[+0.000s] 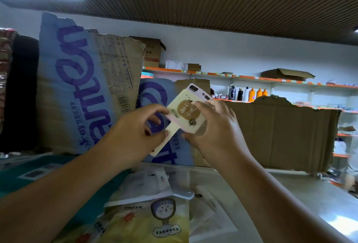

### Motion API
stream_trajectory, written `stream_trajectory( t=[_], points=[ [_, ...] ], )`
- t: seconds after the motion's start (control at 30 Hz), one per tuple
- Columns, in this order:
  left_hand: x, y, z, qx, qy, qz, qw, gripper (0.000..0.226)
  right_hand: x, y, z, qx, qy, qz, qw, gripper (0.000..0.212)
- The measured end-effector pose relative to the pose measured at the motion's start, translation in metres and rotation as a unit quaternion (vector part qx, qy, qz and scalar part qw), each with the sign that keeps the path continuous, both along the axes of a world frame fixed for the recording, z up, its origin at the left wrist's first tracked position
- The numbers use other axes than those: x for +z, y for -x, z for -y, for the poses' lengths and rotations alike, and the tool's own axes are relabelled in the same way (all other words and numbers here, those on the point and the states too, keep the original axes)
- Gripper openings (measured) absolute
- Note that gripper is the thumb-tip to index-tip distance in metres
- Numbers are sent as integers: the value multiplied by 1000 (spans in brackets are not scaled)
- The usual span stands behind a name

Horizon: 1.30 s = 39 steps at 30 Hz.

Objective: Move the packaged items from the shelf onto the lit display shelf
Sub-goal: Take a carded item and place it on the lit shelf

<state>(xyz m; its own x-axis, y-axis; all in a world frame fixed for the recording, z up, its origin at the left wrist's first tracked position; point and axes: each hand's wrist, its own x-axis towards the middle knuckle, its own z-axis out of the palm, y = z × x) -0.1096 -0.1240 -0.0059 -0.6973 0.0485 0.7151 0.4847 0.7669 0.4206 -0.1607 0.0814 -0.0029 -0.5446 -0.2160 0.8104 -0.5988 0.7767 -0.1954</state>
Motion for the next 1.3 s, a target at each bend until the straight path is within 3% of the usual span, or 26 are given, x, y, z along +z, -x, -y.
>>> stream_trajectory(
  t=[0.2, 0.4, 0.57, 0.87, 1.03, 1.3],
  points=[
    [4, -11, -8, 53, 94, -68, 992, 29, 2, -13, 5, -18, 18, -25, 999, 76],
    [22, -48, 5, 149, 247, -139, 947, 9, 16, -47, 25, -8, -5, -21, 1000, 72],
    [44, -102, 76, 215, 305, -183, 910, 13, 42, -93, 90, 32, -37, -30, 998, 78],
    [57, -230, 246, 293, 202, -171, 919, 22, 71, -187, 284, 126, -58, -69, 988, 68],
    [48, -308, 335, 372, 194, -131, 898, 17, 70, -252, 401, 175, -88, -38, 980, 59],
    [8, -401, 439, 448, 162, -64, 877, 16, 26, -314, 545, 268, -57, 10, 962, 55]
  ],
)
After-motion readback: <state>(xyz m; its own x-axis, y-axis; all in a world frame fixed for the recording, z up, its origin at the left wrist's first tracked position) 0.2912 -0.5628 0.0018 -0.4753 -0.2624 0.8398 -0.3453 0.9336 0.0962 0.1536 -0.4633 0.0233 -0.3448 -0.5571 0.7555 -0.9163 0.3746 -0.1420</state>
